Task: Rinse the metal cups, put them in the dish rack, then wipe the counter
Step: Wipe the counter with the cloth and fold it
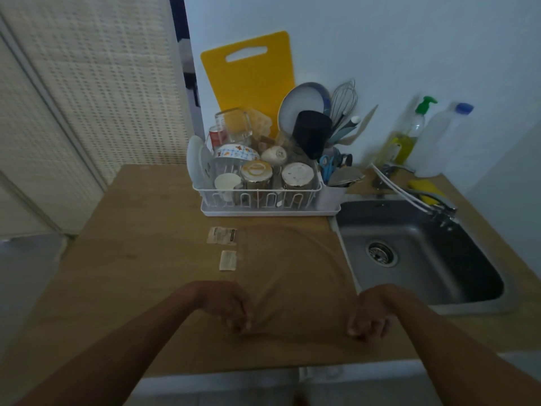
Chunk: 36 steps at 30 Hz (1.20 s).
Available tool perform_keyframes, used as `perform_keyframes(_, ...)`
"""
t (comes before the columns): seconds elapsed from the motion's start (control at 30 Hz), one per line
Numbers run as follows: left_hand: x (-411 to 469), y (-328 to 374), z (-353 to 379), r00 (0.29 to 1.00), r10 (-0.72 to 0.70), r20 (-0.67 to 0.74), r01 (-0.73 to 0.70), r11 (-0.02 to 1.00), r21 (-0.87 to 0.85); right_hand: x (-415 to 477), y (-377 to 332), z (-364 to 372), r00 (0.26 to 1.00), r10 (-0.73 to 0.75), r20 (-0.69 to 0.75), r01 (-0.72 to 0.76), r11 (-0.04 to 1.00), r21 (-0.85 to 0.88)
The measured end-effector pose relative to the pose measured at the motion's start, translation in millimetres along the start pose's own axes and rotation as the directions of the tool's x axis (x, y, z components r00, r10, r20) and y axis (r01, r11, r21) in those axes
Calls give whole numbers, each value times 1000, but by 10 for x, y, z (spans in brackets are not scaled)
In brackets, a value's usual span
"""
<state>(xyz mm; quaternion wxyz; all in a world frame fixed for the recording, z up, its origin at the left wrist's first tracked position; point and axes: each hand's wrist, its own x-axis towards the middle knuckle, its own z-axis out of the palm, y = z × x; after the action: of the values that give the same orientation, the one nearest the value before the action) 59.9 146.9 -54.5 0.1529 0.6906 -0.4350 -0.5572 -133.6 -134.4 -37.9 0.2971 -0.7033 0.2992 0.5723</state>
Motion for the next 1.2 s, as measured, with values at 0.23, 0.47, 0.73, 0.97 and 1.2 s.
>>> perform_keyframes(0.23,99,-315,51,663,18,-749,111,986,122,262,-481,239,464,-207,-861,343,938,-41)
perform_keyframes(0.47,314,-688,49,566,-124,-815,449,876,178,934,-1137,650,369,-307,-877,180,950,-257)
perform_keyframes(0.73,555,-804,-38,436,-5,-900,522,816,248,1274,-1379,1,242,-214,-946,141,973,-183)
perform_keyframes(0.97,584,-837,-34,437,-5,-899,537,804,256,1325,-1434,-388,289,-243,-926,132,968,-213)
perform_keyframes(1.2,558,-840,-40,442,-6,-897,527,811,254,1017,-1158,802,235,-255,-938,148,963,-224)
